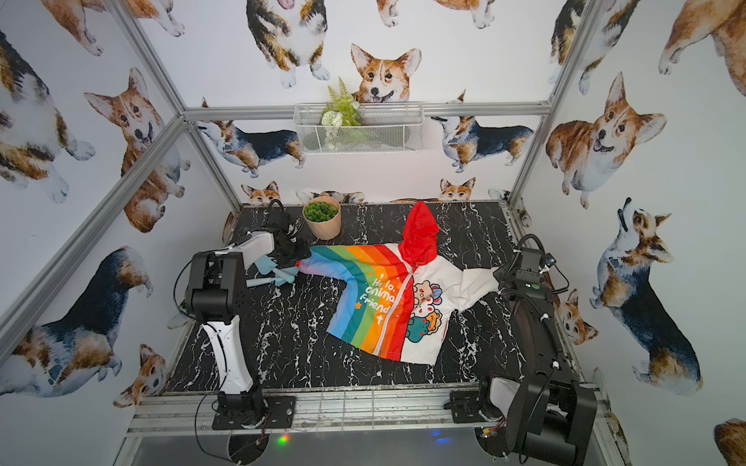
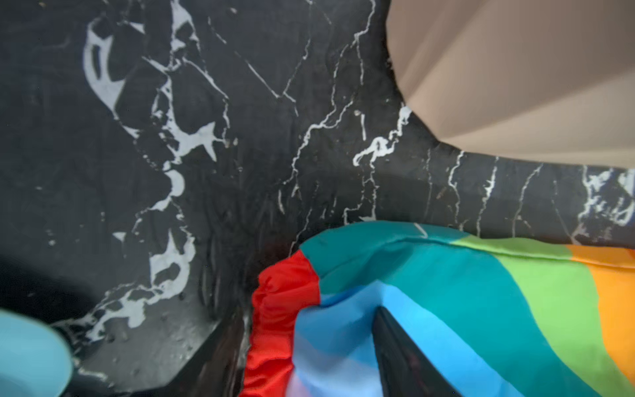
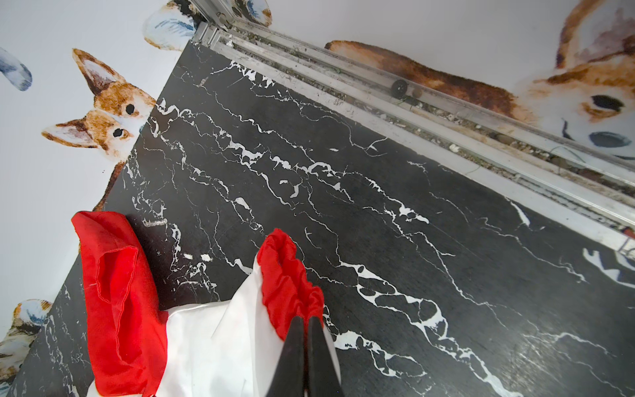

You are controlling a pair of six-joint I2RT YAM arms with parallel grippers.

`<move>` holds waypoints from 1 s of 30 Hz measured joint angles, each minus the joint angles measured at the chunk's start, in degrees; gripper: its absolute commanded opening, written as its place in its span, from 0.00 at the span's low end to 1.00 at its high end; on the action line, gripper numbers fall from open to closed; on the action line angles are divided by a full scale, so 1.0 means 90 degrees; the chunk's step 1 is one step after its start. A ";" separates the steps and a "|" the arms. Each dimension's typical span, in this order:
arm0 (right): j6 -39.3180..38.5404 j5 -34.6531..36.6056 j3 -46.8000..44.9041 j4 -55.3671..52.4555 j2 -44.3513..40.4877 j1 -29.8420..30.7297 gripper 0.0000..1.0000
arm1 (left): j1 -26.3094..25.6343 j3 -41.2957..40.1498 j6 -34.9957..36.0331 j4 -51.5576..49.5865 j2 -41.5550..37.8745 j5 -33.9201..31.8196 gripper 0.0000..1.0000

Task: Unzip the jacket
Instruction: Flatten out the jacket at the center of the board.

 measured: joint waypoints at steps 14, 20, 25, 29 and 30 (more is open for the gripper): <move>-0.0019 -0.0036 0.0017 0.0034 0.0058 0.0000 0.00 | -0.0032 -0.0010 0.0036 -0.0022 -0.0012 0.0000 0.16; -0.0083 0.0279 0.0291 0.0032 0.0430 -0.0097 0.00 | -0.0182 -0.0423 -0.0080 0.0197 -0.0685 0.0131 0.03; -0.0177 0.0335 0.0505 0.0046 0.0806 -0.0435 0.00 | -0.0158 -0.1202 -0.0357 0.0313 -0.1566 -0.0134 0.00; -0.0187 0.0313 0.0675 0.0051 0.1069 -0.0481 0.00 | -0.0160 -0.1846 -0.0568 0.0471 -0.2358 -0.0464 0.00; -0.0189 0.0289 0.0726 0.0053 0.1139 -0.0486 0.00 | -0.0151 -0.2001 -0.0607 0.0476 -0.2562 -0.0576 0.00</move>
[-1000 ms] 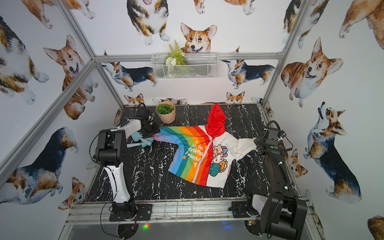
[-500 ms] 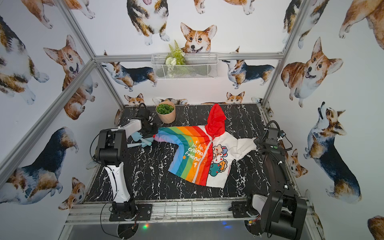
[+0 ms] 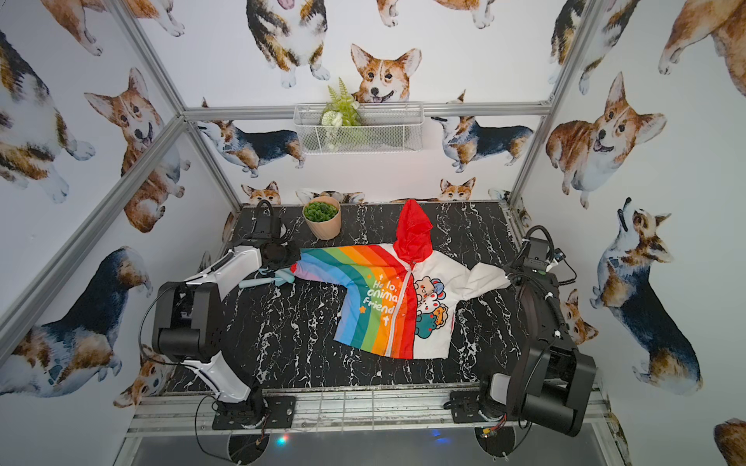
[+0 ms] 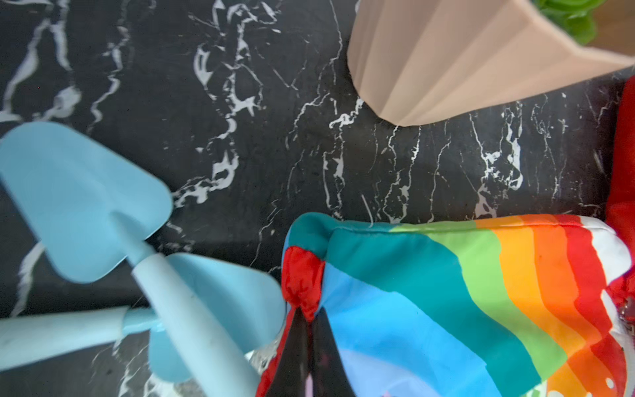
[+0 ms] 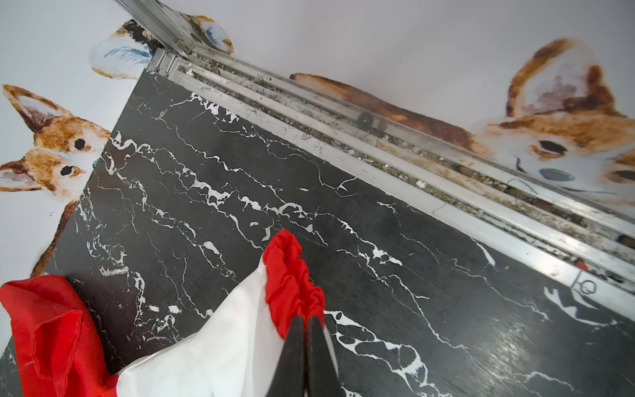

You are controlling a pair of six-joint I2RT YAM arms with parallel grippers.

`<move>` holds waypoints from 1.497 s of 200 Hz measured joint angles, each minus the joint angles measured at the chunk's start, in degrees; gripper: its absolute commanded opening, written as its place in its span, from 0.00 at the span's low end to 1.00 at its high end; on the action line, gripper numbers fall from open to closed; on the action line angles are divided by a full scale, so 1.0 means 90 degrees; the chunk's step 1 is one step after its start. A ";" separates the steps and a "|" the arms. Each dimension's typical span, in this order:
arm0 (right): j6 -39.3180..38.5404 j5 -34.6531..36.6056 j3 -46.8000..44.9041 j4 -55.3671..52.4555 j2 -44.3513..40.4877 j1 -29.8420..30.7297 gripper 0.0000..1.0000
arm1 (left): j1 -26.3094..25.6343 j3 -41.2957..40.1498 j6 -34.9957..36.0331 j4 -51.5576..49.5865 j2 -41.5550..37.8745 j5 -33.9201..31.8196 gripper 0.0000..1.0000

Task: Unzip the jacket
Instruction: Flatten out the jacket at the center of the board.

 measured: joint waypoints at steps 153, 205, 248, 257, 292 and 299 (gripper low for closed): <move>-0.0192 0.0257 0.0398 -0.0032 0.0452 -0.0027 0.34 | 0.0437 -0.1576 -0.0612 0.0027 -0.1452 -0.1018 0.78; -0.0352 0.0172 0.0726 -0.0345 0.0755 0.0032 0.99 | 0.0444 -0.1404 -0.0651 0.0005 -0.1909 -0.1171 1.00; -0.0617 0.0891 0.0692 -0.0631 -0.0321 0.0765 0.65 | 0.0068 -0.1581 -0.0491 0.0056 -0.2941 -0.1358 1.00; -0.0687 0.0884 0.0631 -0.0678 -0.0520 0.1120 0.64 | -0.0333 -0.1596 -0.0415 0.0053 -0.3016 -0.1273 0.96; -0.0697 0.0678 0.0002 -0.1195 -0.1015 0.3152 0.56 | -0.2521 -0.1855 -0.0325 0.0029 -0.3213 -0.1139 0.77; -0.0641 0.0665 -0.0189 -0.1358 -0.1134 0.3609 0.56 | -0.2907 -0.1943 -0.0364 -0.0049 -0.3252 -0.1188 0.77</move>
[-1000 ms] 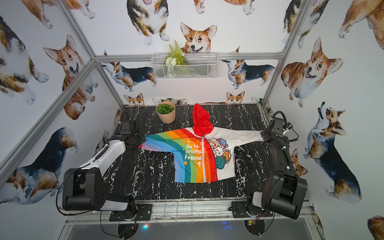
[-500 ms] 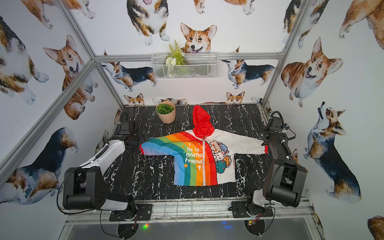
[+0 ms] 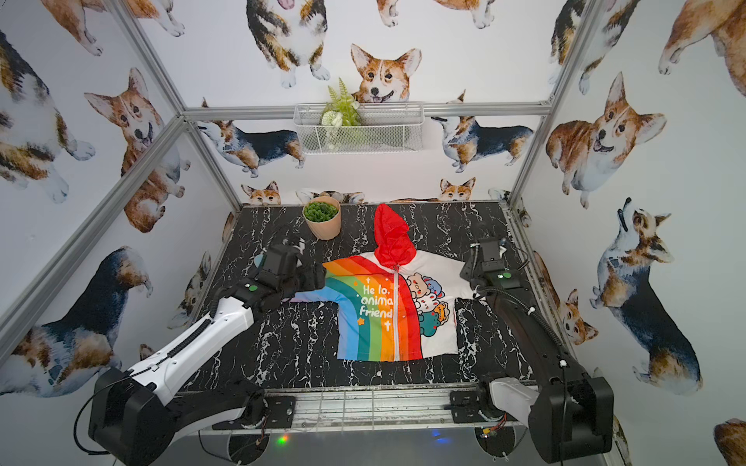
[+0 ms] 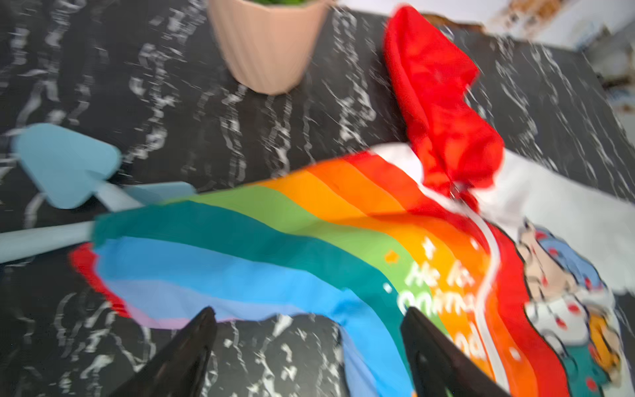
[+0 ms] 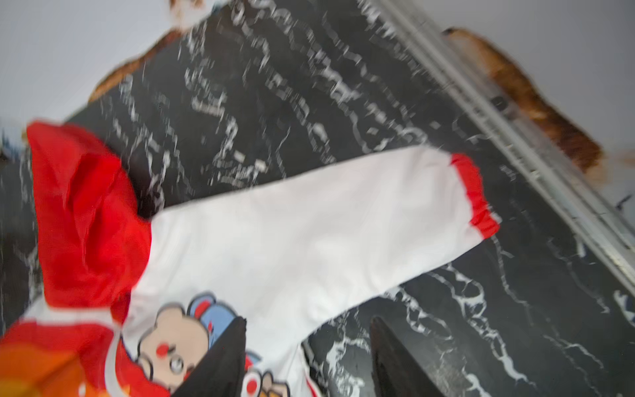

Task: Unzip the jacket
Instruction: Flatten out the jacket at the center of the board.

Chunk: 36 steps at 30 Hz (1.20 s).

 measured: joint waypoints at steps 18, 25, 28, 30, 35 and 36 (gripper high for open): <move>0.1834 0.0148 -0.1792 -0.2161 -0.0911 0.2637 0.70 | -0.2453 -0.2358 -0.2263 -0.0512 -0.0607 0.0629 0.70; 0.1821 -0.0340 -0.2285 -0.1722 -0.1285 0.1987 0.66 | -0.2460 -0.2528 -0.2509 0.0000 -0.0294 0.0942 0.62; 0.1809 -0.0500 -0.2331 -0.1598 -0.1382 0.1831 0.65 | -0.2460 -0.2567 -0.2545 0.0257 -0.0214 0.1025 0.55; 0.1795 -0.0585 -0.2334 -0.1506 -0.1367 0.1787 0.65 | -0.2460 -0.2589 -0.2579 0.0478 -0.0121 0.1064 0.48; 0.1770 -0.0668 -0.2334 -0.1438 -0.1209 0.1753 0.65 | -0.2460 -0.2637 -0.2630 0.0976 0.0107 0.1207 0.28; 0.1768 -0.0673 -0.2334 -0.1416 -0.1197 0.1753 0.65 | -0.2460 -0.2650 -0.2647 0.1003 0.0119 0.1231 0.21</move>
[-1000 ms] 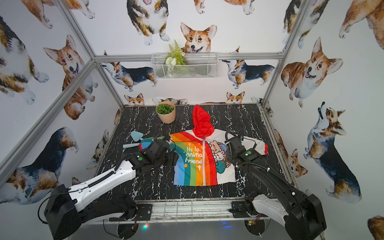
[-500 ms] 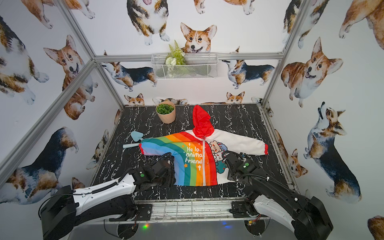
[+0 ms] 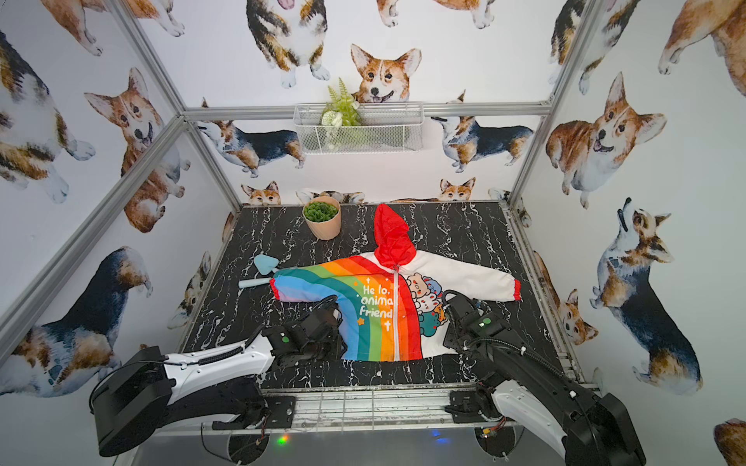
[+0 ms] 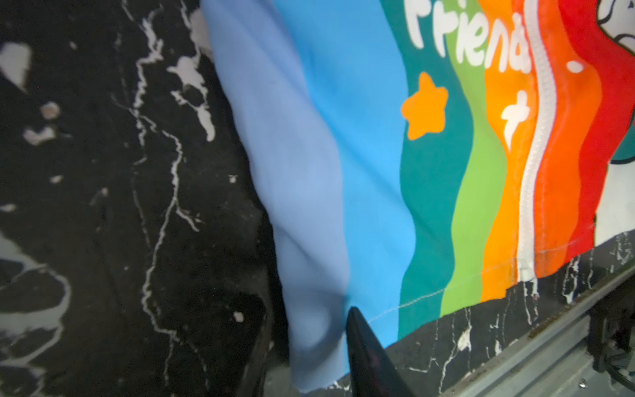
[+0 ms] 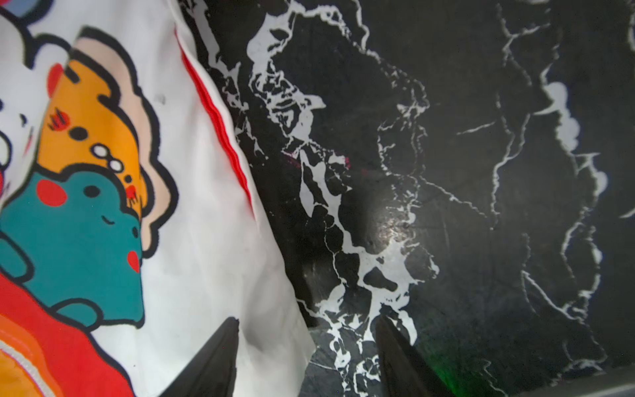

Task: Unzip the jacket
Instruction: Flatten out the jacket at the center of the board.

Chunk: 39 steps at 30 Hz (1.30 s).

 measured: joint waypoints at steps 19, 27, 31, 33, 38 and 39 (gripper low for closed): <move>-0.0180 -0.0583 0.0024 0.0644 0.0750 -0.0044 0.19 | 0.0000 0.0131 -0.0070 -0.0151 -0.0301 -0.0078 0.00; -0.0299 -0.0466 0.0391 0.0282 0.0199 -0.0044 0.00 | -0.0002 0.0442 -0.0046 -0.0525 -0.0736 -0.0194 0.00; -0.0321 -0.0369 0.0804 -0.0187 -0.0180 -0.0044 0.00 | -0.0002 0.1010 0.0046 -0.1117 -0.1071 -0.0311 0.00; -0.0321 -0.0321 0.1008 -0.0423 -0.0316 -0.0044 0.00 | -0.0002 0.1297 0.0066 -0.1535 -0.1158 -0.0406 0.00; -0.0321 -0.0253 0.1591 -0.1015 -0.0318 -0.0044 0.00 | 0.0015 0.1906 0.0194 -0.2480 -0.1214 -0.0527 0.00; -0.0325 -0.0231 0.1705 -0.1112 -0.0318 -0.0044 0.00 | 0.0012 0.1972 0.0216 -0.2603 -0.1224 -0.0527 0.00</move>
